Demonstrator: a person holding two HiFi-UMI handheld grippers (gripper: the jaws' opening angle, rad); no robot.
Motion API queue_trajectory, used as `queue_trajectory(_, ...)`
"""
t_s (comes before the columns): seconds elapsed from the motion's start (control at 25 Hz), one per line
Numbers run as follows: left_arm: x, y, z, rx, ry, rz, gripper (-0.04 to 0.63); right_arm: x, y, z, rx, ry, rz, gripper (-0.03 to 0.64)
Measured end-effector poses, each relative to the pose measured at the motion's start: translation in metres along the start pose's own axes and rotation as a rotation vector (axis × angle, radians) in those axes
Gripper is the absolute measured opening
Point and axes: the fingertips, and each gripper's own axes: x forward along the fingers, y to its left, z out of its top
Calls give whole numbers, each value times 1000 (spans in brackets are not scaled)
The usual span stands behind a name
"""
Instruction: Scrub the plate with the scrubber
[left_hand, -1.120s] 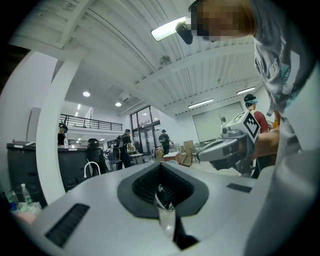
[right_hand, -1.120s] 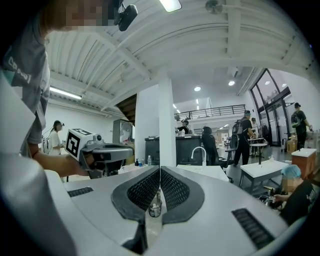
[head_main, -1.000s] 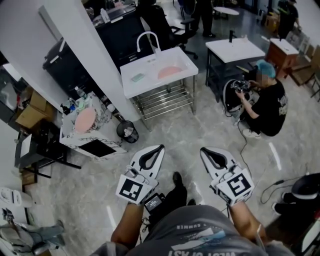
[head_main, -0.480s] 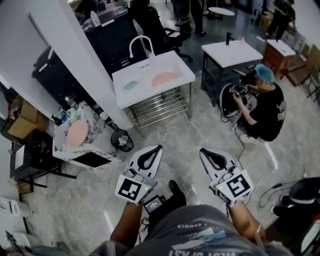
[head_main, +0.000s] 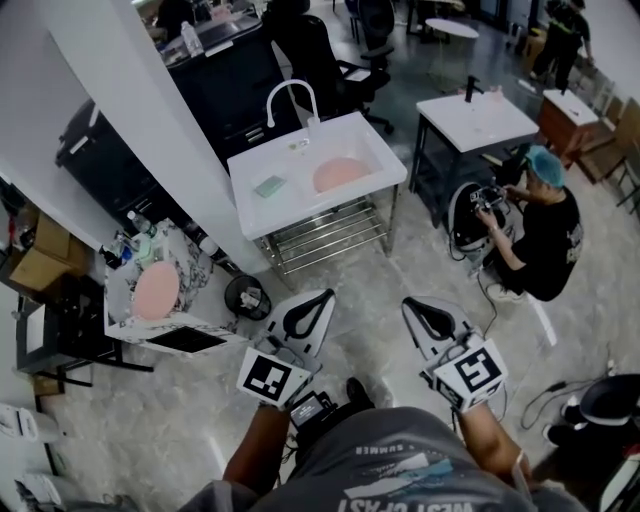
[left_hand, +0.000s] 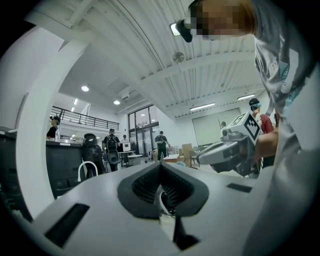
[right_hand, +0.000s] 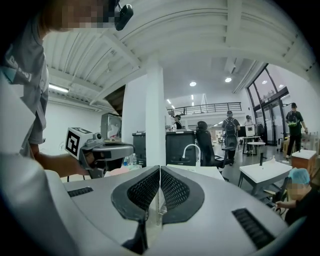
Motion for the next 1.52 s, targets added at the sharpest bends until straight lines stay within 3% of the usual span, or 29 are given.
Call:
queue_trajectory(0.36,-3,88,-6,-29,-48,42,2,86,1,27,-61,14,6,31)
queue_trajectory(0.92,25,138,-25,-69,-40,91,2,151,-23,20,-63,72,74,31)
queue_trajectory(1.16,70,155,-29,-61,4,94,2,179,-78,25,-26,49,72,31)
queue_trajectory(1.52,160,197,-45,-70,56,148,2,232,-167,22,-10,66,144,31)
